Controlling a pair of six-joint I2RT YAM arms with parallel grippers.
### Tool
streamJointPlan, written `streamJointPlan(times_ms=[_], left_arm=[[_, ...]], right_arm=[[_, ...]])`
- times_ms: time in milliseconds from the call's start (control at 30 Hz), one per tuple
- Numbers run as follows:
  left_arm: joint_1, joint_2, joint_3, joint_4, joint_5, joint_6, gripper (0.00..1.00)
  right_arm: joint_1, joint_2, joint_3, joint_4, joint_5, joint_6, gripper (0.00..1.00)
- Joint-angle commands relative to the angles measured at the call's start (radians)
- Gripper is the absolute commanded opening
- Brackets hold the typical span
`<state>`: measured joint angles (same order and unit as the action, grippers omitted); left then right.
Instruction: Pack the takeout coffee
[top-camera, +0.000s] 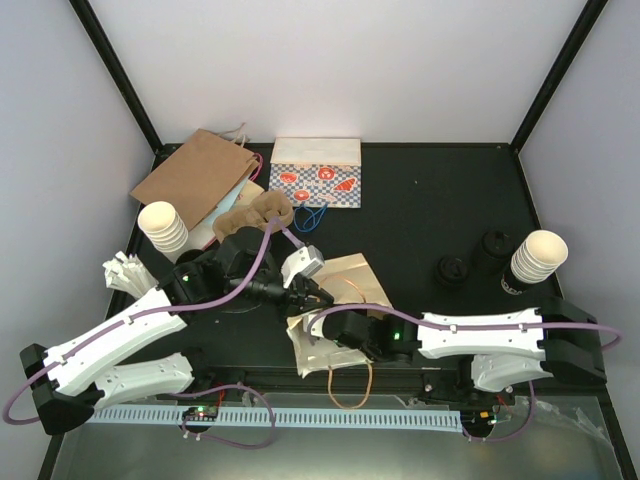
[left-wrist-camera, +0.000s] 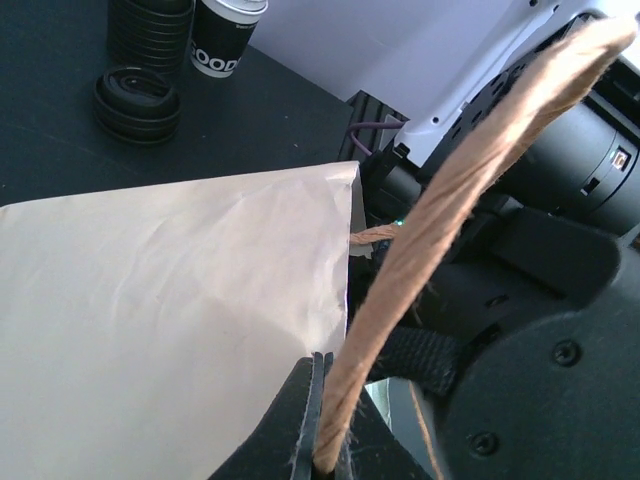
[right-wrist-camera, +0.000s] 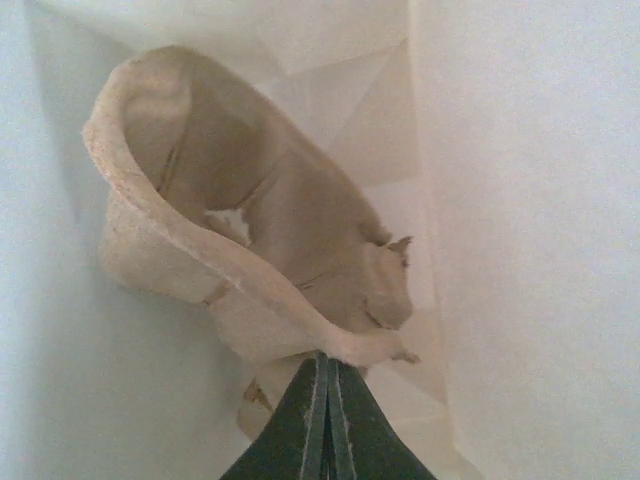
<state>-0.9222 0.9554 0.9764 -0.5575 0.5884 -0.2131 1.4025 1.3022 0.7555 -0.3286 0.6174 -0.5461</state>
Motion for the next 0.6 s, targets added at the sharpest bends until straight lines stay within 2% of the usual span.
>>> streamJointPlan(times_ms=[0,200,300,567], left_arm=[[-0.007,0.006,0.014,0.028,0.025,-0.003,0.02],[-0.007,0.008,0.025,0.024,0.015,-0.006,0.02],[-0.008,0.008,0.024,0.027,0.021,-0.013,0.02],[-0.01,-0.001,0.021,0.043,0.042,-0.027,0.01]], right_arm=[[-0.004,-0.049,-0.008,0.072,0.044,-0.025,0.01],[-0.003,-0.086,-0.013,0.031,0.069,-0.02,0.01],[-0.007,-0.105,-0.032,0.065,0.077,-0.042,0.01],[-0.045,-0.015,-0.016,0.126,0.071,-0.088,0.01]])
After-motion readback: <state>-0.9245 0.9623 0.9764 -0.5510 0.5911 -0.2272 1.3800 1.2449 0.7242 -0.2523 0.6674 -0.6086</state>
